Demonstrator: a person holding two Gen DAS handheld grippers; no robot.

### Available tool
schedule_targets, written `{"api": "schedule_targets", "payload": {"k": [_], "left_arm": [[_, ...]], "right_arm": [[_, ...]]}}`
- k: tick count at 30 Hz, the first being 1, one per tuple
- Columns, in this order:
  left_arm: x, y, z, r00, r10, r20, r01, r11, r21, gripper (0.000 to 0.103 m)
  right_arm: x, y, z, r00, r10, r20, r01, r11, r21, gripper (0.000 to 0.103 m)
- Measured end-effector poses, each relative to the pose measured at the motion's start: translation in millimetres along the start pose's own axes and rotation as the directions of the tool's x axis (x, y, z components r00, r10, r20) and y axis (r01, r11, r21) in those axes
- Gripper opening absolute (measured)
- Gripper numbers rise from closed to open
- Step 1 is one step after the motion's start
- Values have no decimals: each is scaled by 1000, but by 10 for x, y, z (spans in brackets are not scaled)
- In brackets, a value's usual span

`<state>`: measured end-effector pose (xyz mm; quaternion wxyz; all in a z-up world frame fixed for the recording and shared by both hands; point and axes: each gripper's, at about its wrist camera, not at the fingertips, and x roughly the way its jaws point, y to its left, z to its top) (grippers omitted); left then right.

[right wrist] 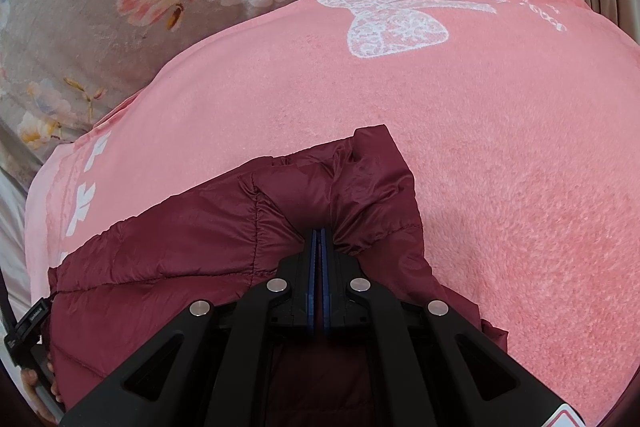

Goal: Fold large clothes

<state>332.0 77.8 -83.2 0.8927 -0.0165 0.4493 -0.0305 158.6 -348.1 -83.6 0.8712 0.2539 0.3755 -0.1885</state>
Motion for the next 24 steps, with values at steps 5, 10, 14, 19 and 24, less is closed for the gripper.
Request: {"api": "schedule_targets", "payload": {"k": [5, 10, 14, 19, 24], "left_arm": [[-39, 38, 18, 1000, 1, -14, -2, 1000, -18, 97], [-579, 78, -98, 999, -39, -10, 39, 999, -15, 95], [-1045, 12, -318, 998, -60, 6, 60, 998, 31, 95], [-1261, 259, -661, 998, -58, -26, 58, 998, 9, 96], [-1208, 691, -974, 994, -80, -80, 72, 992, -100, 96]], "right_arm": [[-224, 236, 8, 992, -114, 58, 117, 991, -62, 10], [-746, 1110, -309, 997, 65, 32, -56, 971, -234, 14], [-781, 1678, -800, 988, 143, -66, -157, 925, -347, 14], [-643, 1931, -1301, 988, 113, -108, -148, 901, -408, 14], [-580, 1927, -1465, 993, 92, -71, -113, 897, -428, 14]]}}
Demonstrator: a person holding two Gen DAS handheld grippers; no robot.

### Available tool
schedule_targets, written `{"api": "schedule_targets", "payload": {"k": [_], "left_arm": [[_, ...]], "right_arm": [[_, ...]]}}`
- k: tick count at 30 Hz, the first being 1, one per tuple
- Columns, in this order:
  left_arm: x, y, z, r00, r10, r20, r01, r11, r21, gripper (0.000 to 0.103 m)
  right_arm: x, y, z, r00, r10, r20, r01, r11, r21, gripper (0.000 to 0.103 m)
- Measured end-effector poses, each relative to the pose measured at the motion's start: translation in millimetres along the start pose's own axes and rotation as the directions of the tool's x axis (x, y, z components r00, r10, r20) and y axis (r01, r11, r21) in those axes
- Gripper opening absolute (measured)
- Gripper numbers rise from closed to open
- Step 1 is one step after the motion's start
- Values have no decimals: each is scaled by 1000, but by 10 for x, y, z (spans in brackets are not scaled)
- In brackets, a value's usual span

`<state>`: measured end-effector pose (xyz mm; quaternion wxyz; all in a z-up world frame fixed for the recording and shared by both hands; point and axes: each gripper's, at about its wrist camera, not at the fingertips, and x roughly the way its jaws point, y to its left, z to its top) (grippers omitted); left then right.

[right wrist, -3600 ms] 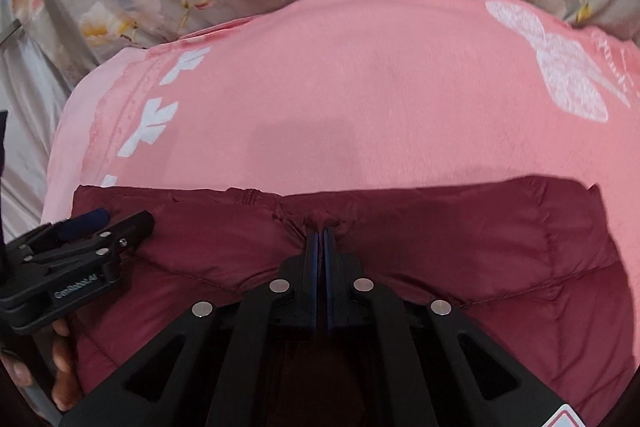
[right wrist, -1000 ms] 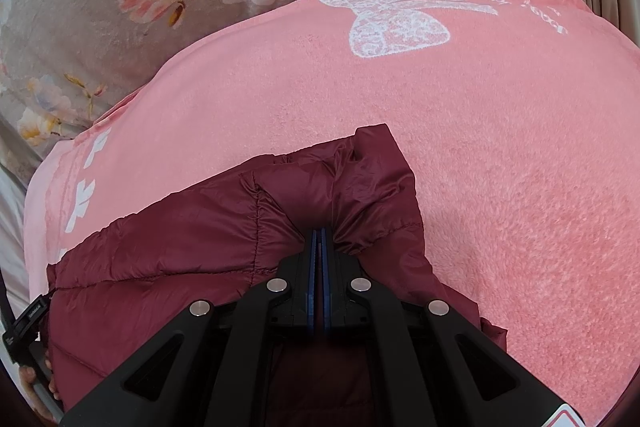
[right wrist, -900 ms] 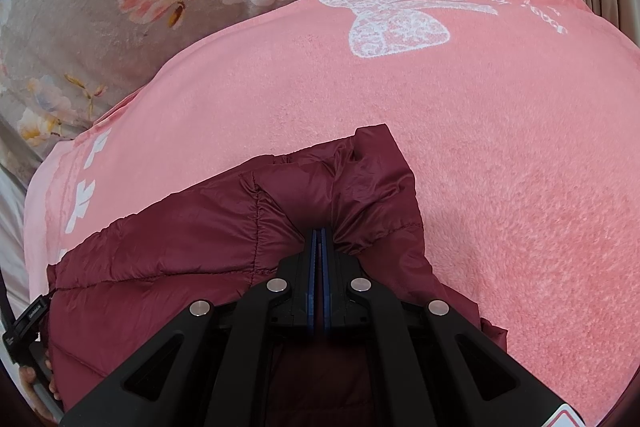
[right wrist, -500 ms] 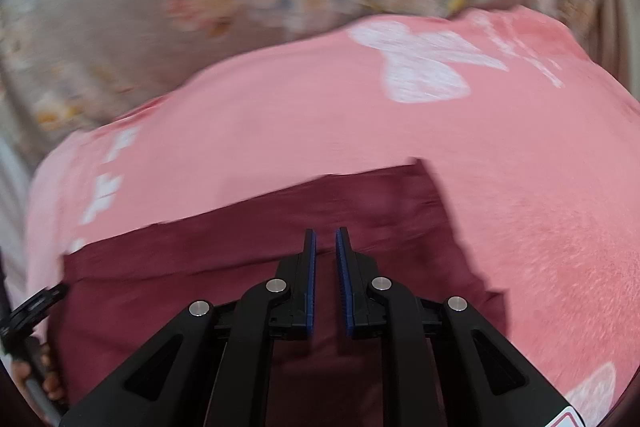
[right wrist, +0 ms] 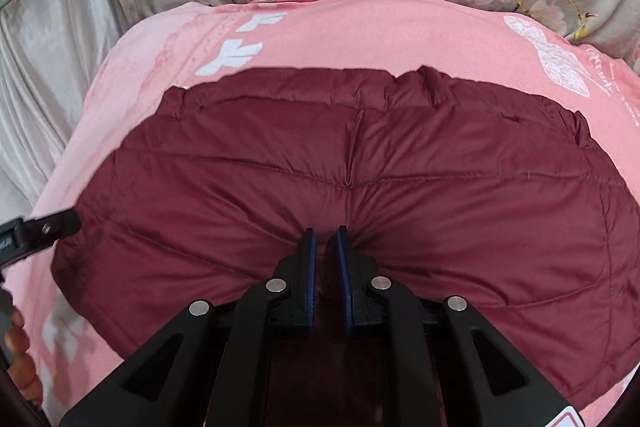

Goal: Fold large clothes

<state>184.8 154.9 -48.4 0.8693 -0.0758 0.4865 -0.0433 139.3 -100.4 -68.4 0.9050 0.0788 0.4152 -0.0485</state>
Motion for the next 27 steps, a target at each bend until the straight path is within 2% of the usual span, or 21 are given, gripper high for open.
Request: {"api": "schedule_targets", "payload": {"k": [2, 4, 6, 9, 11, 14, 17, 20, 22, 24, 25, 27], "left_arm": [[98, 115, -92, 999, -12, -32, 11, 999, -31, 96], [183, 176, -164, 996, -57, -66, 53, 996, -70, 96], [167, 177, -210, 998, -50, -44, 47, 996, -74, 96], [12, 88, -179, 999, -46, -3, 46, 996, -75, 96], [-182, -99, -73, 996, -68, 55, 69, 998, -12, 96], [-261, -501, 76, 991, -110, 81, 102, 990, 92, 96], [-22, -861, 111, 995, -78, 57, 67, 981, 179, 96], [349, -1047, 3, 1000, -22, -15, 24, 977, 213, 96], [423, -1073, -94, 1000, 15, 14, -18, 971, 237, 98], [407, -1076, -110, 1000, 25, 17, -29, 969, 247, 98], [388, -1053, -100, 1000, 23, 11, -25, 970, 243, 98], [292, -967, -94, 999, 24, 23, -29, 974, 223, 96]], "right_arm": [[20, 16, -61, 1000, -17, 17, 17, 1000, -17, 13], [27, 69, -118, 998, -51, 43, 53, 997, -52, 13], [28, 97, -115, 996, -70, 47, 73, 995, -63, 13], [13, 66, -79, 998, -57, 35, 59, 997, -55, 13], [-72, 2, -36, 999, -32, 22, 33, 999, -17, 11], [-227, -151, 31, 999, -3, 44, 0, 997, 80, 11], [-121, -212, 17, 1000, -6, -5, 7, 996, 93, 11], [-49, -172, -50, 1000, -29, 6, 28, 998, 51, 10], [-25, -123, -70, 999, -51, 16, 50, 999, 20, 10], [-37, -105, -64, 998, -63, 10, 63, 998, 13, 10], [-66, -104, -52, 998, -55, 5, 55, 998, 24, 10], [-161, -91, -33, 999, 31, 7, -31, 997, 71, 11]]}}
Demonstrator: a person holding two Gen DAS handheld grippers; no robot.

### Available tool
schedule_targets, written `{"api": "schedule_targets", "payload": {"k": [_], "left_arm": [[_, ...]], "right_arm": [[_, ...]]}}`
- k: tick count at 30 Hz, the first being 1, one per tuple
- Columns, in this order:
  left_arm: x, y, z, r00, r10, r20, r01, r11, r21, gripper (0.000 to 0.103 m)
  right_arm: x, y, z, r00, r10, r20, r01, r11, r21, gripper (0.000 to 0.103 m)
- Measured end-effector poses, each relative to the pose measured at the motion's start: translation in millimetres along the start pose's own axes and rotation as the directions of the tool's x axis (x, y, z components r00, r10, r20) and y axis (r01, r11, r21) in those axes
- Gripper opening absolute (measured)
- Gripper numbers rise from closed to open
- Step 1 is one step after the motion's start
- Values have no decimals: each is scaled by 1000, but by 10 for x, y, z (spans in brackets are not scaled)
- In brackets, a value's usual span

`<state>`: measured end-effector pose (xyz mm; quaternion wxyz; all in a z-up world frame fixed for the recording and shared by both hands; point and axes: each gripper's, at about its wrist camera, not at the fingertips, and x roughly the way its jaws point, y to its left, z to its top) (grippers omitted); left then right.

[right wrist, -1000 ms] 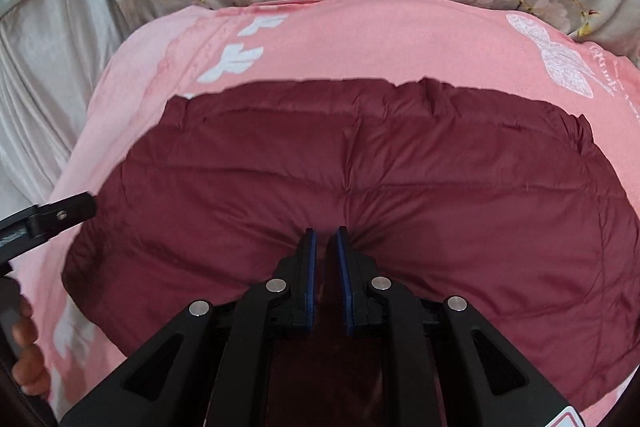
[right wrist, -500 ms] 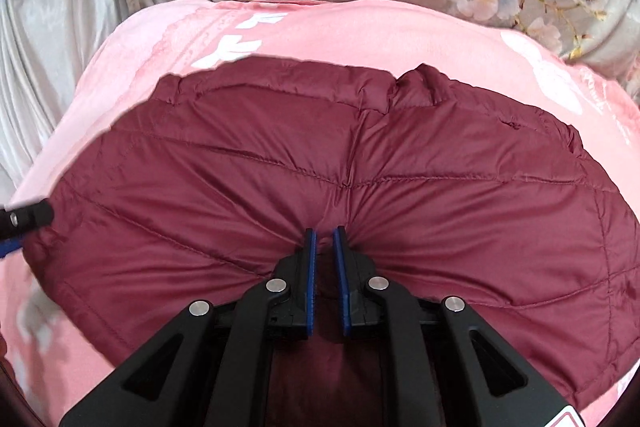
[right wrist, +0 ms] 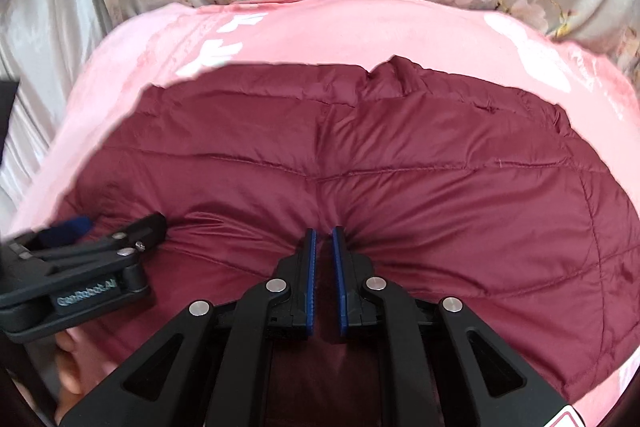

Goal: Fold large clothes

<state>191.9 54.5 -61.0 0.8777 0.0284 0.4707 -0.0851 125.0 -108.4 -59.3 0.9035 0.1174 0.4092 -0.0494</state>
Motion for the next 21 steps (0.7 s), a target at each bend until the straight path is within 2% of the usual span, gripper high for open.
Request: {"api": "schedule_targets", "payload": {"k": [2, 5, 9, 10, 11, 12, 14, 16, 17, 18, 19, 20, 21], "left_arm": [[-149, 136, -39, 999, 16, 31, -15, 1000, -22, 96], [-390, 562, -228, 998, 37, 58, -32, 995, -92, 97], [-386, 1156, -467, 999, 48, -4, -47, 969, -241, 97], [-345, 1313, -536, 1000, 0, -23, -7, 956, -295, 97], [-277, 1441, -587, 996, -78, -37, 60, 935, -350, 97], [-230, 1476, -587, 993, -107, -39, 85, 922, -377, 98], [-256, 1451, -550, 992, -128, -4, 117, 918, -379, 98], [-198, 1359, -497, 973, -233, 3, 215, 894, -394, 96], [-183, 1294, -487, 970, -245, 2, 225, 889, -398, 91], [-180, 1205, -438, 966, -257, 2, 238, 891, -386, 65], [-183, 1133, -401, 962, -273, -11, 249, 894, -373, 46], [-213, 1072, -370, 962, -274, -15, 250, 897, -366, 41], [-262, 1019, -360, 964, -266, -5, 247, 901, -356, 30]], "right_arm": [[-55, 65, -3, 1000, 26, 6, -26, 1000, -6, 11], [-26, 185, -54, 999, 39, -12, -40, 998, -39, 11], [65, 211, -134, 1000, 24, -10, -24, 999, -40, 12], [80, 211, -144, 1000, 24, -8, -25, 999, -37, 12], [85, 214, -153, 1000, 23, -7, -23, 999, -37, 12], [94, 224, -166, 1000, 19, -3, -19, 999, -42, 12], [99, 243, -178, 1000, 9, 3, -9, 998, -58, 12], [50, 228, -168, 1000, 19, -6, -19, 999, -45, 11], [-52, 189, -173, 998, 56, -6, -56, 998, -12, 11], [-134, 161, -193, 997, 77, 3, -77, 997, -5, 11], [-234, 140, -227, 997, 73, 13, -72, 997, -21, 11], [-298, 131, -263, 998, 58, 16, -57, 998, -37, 11], [-360, 109, -314, 999, 45, 16, -44, 998, -45, 11]]}}
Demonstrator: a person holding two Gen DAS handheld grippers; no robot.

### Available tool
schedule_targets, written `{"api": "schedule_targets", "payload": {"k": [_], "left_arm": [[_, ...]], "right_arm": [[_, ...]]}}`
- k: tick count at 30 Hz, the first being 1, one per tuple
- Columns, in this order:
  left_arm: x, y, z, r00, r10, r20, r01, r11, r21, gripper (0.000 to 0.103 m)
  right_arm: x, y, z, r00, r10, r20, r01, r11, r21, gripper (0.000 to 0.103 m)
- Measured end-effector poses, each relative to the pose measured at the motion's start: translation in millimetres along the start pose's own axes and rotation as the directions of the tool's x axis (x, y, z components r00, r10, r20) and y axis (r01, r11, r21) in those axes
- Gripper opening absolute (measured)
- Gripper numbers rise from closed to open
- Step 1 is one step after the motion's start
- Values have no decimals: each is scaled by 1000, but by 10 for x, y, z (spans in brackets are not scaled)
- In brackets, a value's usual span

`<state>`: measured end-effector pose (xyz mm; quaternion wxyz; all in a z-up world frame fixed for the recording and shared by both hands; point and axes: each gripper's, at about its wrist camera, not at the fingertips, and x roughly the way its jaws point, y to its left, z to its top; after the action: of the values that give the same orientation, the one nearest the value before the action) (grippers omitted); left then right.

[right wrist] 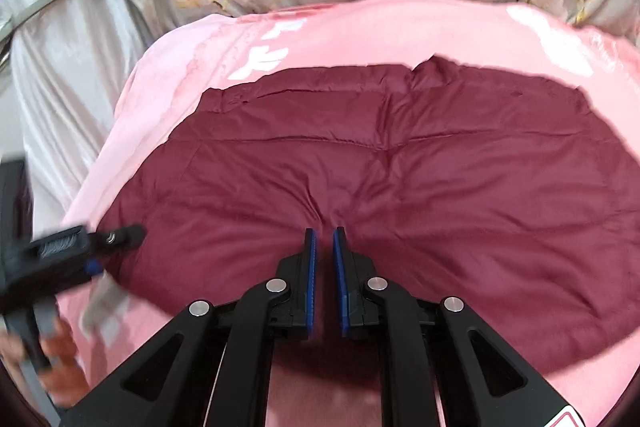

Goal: Fold large clothes

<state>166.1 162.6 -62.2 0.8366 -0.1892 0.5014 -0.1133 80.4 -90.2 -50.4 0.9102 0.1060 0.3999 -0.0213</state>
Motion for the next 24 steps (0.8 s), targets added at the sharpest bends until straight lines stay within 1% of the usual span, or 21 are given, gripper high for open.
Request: {"api": "schedule_targets", "payload": {"k": [1, 3, 6, 8, 9, 11, 13, 14, 15, 17, 19, 20, 22, 24], "left_arm": [[-55, -84, 0, 1000, 6, 18, -7, 1000, 20, 23], [-224, -226, 8, 998, -16, 55, 13, 998, 53, 19], [-480, -520, 38, 992, -76, 99, 66, 992, 106, 16], [-609, -736, 32, 987, -104, 119, 85, 984, 153, 16], [-723, -934, 0, 983, -127, 132, 98, 974, 205, 16], [-829, -1189, -56, 978, -152, 142, 108, 955, 275, 16], [-926, -1543, -144, 973, -181, 146, 118, 925, 360, 16], [-944, -1653, -190, 971, -189, 144, 120, 914, 388, 16], [-938, -1834, -237, 970, -202, 135, 127, 896, 425, 16], [-858, -2174, -344, 969, -223, 107, 144, 859, 491, 16], [-740, -2462, -455, 971, -227, 80, 149, 829, 540, 16], [-623, -2633, -563, 973, -224, 50, 157, 809, 567, 16], [-375, -2881, -734, 978, -209, -14, 177, 784, 595, 16], [-49, -3097, -939, 979, -183, -89, 199, 765, 613, 16]], "right_arm": [[-60, -38, -72, 1000, 4, -7, -4, 1000, 5, 10], [-75, -82, -168, 999, 18, -29, -17, 1000, 19, 6], [49, -54, -244, 999, -3, -44, 3, 1000, -4, 5], [137, -39, -257, 999, -7, -38, 6, 1000, -12, 4], [156, -31, -252, 999, -2, -35, 2, 1000, -15, 4], [101, -78, -231, 999, 20, -45, -20, 1000, 4, 3], [-71, -207, -209, 997, 66, -41, -64, 996, 55, 2], [-154, -264, -205, 997, 72, -30, -70, 995, 65, 2], [-283, -354, -212, 998, 56, -9, -55, 996, 67, 2], [-486, -543, -250, 1000, -7, 18, 6, 998, 64, 2], [-684, -885, -319, 998, -65, 23, 62, 992, 110, 2], [-758, -1059, -359, 996, -92, 17, 89, 986, 142, 2], [-897, -1384, -456, 988, -155, 11, 150, 967, 204, 2], [-993, -1626, -523, 980, -197, 6, 189, 950, 248, 6]]}}
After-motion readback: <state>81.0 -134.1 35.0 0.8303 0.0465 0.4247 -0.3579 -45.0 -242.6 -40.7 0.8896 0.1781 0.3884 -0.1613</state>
